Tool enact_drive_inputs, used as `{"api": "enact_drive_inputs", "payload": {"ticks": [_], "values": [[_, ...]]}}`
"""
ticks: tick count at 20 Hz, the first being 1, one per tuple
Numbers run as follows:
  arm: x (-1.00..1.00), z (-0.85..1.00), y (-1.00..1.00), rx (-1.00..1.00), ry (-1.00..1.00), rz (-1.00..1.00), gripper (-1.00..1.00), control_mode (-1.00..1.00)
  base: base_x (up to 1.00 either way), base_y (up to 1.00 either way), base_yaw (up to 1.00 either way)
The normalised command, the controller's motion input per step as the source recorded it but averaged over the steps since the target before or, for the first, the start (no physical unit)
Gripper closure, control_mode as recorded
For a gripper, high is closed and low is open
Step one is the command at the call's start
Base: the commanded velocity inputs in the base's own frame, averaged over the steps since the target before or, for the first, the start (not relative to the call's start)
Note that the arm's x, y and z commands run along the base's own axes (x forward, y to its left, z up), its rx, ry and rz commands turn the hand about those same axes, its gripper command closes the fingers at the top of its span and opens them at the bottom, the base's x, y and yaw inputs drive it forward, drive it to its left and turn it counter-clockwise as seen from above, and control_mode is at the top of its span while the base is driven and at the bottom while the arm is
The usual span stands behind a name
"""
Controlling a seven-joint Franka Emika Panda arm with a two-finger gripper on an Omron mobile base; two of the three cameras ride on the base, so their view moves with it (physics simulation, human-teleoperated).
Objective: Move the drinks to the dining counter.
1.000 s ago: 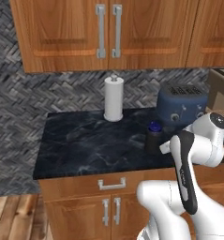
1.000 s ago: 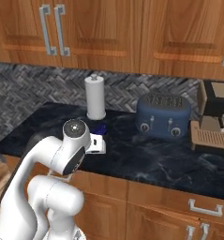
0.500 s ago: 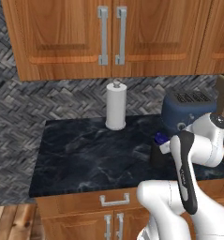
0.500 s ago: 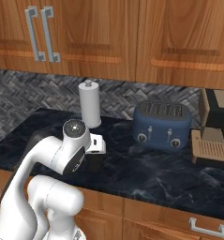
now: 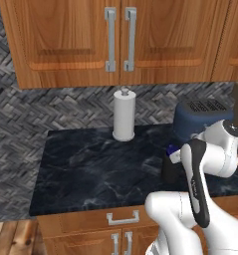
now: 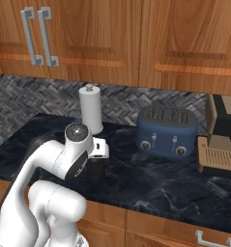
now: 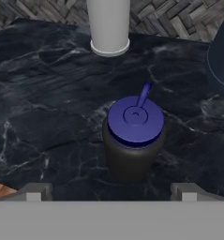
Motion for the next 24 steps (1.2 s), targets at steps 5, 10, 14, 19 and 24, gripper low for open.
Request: {"api": "enact_drive_inputs", "payload": {"ticks": [5, 10, 14, 19, 24], "values": [[0.01, 0.0, 0.0, 0.0, 0.0, 0.0, -1.0, -1.0, 0.0, 0.0, 0.0], [0.0, 0.0, -0.01, 0.0, 0.0, 0.03, -1.0, -1.0, 0.0, 0.0, 0.0], [0.0, 0.0, -0.15, 0.0, 0.0, 0.09, -1.0, -1.0, 0.0, 0.0, 0.0], [-0.02, 0.0, -0.34, -0.02, -0.04, 0.18, -1.0, -1.0, 0.0, 0.0, 0.0], [-0.01, -0.02, -0.42, -0.04, -0.11, 0.29, -1.0, -1.0, 0.0, 0.0, 0.0]]}}
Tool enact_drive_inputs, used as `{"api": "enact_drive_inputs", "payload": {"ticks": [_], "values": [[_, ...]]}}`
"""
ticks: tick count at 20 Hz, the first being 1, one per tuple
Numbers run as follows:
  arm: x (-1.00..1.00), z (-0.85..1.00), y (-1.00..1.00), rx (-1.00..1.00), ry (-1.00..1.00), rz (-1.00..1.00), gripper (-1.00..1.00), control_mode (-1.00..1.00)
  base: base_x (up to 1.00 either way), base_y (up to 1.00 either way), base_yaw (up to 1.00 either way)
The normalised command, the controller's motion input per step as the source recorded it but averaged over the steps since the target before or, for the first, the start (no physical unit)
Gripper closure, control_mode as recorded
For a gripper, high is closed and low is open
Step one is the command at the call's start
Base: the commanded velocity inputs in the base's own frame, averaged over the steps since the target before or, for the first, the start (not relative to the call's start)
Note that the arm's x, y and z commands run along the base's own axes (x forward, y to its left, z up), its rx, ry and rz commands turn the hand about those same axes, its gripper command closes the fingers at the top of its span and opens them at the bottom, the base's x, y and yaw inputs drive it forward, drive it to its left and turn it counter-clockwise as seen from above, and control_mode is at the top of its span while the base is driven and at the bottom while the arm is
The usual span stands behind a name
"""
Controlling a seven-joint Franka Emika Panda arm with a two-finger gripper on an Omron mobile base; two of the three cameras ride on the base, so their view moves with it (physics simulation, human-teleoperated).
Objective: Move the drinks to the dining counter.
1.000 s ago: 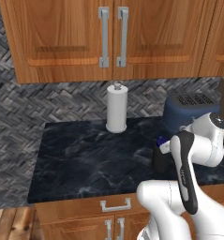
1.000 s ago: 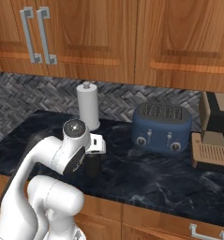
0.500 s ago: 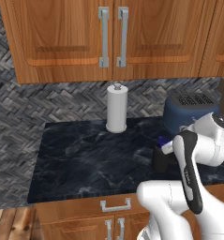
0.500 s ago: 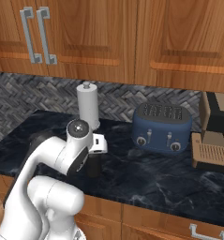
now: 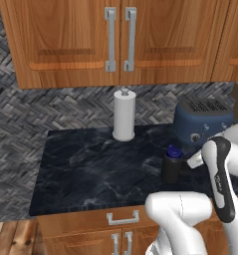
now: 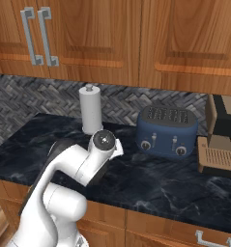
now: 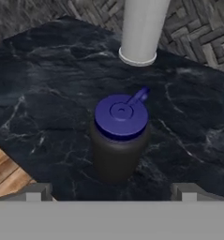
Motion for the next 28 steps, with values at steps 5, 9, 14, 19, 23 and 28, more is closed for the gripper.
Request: {"api": "enact_drive_inputs", "payload": {"ticks": [5, 9, 14, 19, 23, 28], "values": [[0.0, -0.1, -0.28, -0.1, -0.09, 0.35, -1.0, -1.0, 0.0, 0.0, 0.0], [0.01, -0.22, -0.13, -0.16, -0.05, 0.36, -1.0, -1.0, 0.0, 0.0, 0.0], [0.05, -0.21, -0.02, -0.17, -0.03, 0.37, -1.0, -1.0, 0.0, 0.0, 0.0], [0.05, -0.08, 0.0, -0.08, -0.08, 0.34, -1.0, -1.0, 0.0, 0.0, 0.0], [0.23, 0.0, 0.0, 0.03, -0.01, 0.09, -1.0, -1.0, 0.0, 0.0, 0.0], [0.32, 0.0, 0.0, 0.18, 0.04, 0.0, -1.0, -1.0, 0.0, 0.0, 0.0]]}}
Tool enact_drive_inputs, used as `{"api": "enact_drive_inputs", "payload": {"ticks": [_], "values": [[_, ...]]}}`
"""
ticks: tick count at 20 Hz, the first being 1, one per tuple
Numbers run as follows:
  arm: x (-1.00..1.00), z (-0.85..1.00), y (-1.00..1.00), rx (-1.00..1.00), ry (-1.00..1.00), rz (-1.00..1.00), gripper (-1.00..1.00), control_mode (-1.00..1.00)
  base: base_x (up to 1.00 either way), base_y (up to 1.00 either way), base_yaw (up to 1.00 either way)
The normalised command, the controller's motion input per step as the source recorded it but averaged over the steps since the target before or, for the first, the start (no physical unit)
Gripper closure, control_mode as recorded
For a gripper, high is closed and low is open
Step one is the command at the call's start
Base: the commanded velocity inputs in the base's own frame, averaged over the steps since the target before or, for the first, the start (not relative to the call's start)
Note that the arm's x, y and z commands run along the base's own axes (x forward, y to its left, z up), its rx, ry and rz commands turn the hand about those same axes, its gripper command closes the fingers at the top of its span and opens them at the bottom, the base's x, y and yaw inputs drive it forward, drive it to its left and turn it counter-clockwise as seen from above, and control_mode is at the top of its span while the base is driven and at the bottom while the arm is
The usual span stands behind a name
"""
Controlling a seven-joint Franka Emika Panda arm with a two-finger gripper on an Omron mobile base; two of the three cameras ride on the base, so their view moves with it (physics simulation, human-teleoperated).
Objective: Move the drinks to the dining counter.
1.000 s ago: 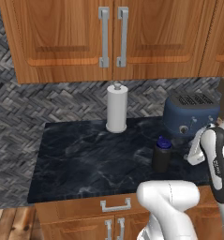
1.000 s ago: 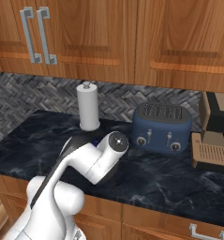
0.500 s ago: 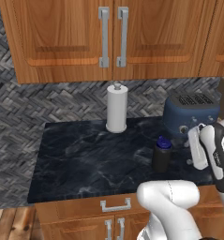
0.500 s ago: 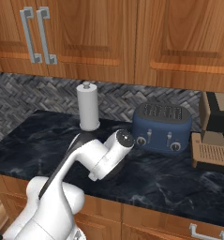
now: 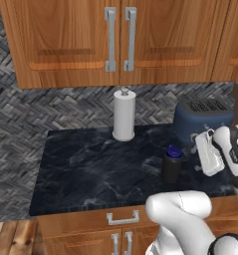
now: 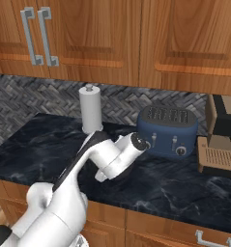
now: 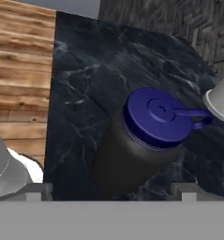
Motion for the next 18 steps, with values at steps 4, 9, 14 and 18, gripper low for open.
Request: {"api": "enact_drive_inputs", "payload": {"ticks": [4, 9, 14, 18], "values": [[0.4, 0.0, 0.0, 0.24, 0.11, -0.02, -1.0, -1.0, 0.0, 0.0, 0.0], [0.25, -0.01, 0.0, 0.25, 0.16, 0.0, -1.0, -1.0, 0.0, 0.0, 0.0], [0.04, 0.0, 0.0, 0.22, 0.16, 0.0, -1.0, -1.0, 0.0, 0.0, 0.0], [0.0, 0.0, 0.0, 0.18, 0.05, 0.0, -1.0, -1.0, 0.0, 0.0, 0.0]]}}
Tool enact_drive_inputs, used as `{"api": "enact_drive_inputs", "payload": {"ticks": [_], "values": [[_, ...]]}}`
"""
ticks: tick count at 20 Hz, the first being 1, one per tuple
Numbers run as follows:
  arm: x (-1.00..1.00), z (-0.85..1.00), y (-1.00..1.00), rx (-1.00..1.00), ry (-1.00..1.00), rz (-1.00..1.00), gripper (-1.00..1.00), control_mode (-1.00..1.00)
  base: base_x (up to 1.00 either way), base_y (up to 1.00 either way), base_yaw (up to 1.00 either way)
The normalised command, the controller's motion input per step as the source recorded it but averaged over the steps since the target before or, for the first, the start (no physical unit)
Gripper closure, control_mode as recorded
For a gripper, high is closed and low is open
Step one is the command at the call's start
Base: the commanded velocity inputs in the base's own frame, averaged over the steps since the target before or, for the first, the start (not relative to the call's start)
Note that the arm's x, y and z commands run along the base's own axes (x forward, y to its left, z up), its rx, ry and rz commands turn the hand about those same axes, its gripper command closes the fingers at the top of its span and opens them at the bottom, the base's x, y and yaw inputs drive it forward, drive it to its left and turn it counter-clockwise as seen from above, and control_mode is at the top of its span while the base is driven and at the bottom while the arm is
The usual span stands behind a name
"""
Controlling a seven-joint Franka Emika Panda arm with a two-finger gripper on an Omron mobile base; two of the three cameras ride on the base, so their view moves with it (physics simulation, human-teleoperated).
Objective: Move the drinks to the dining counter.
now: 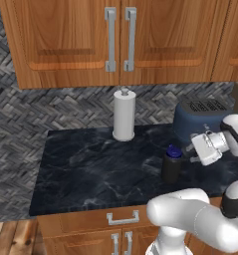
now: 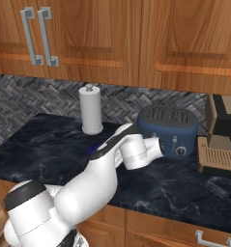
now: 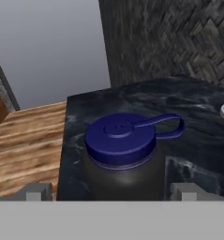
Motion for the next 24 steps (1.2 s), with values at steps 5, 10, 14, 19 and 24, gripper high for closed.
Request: {"api": "enact_drive_inputs", "payload": {"ticks": [5, 10, 14, 19, 24], "values": [[0.0, 0.0, 0.04, 0.08, 0.0, 0.0, -1.0, -1.0, 0.0, 0.0, 0.0], [0.04, 0.0, 0.26, 0.0, 0.0, 0.0, -1.0, -1.0, 0.0, 0.0, 0.0], [0.16, 0.0, 0.36, 0.0, 0.0, 0.0, -1.0, -1.0, 0.0, 0.0, 0.0], [0.05, -0.03, 0.34, 0.0, 0.0, 0.0, -1.0, -1.0, 0.0, 0.0, 0.0], [0.0, -0.13, 0.2, 0.0, 0.0, 0.0, -1.0, -1.0, 0.0, 0.0, 0.0]]}}
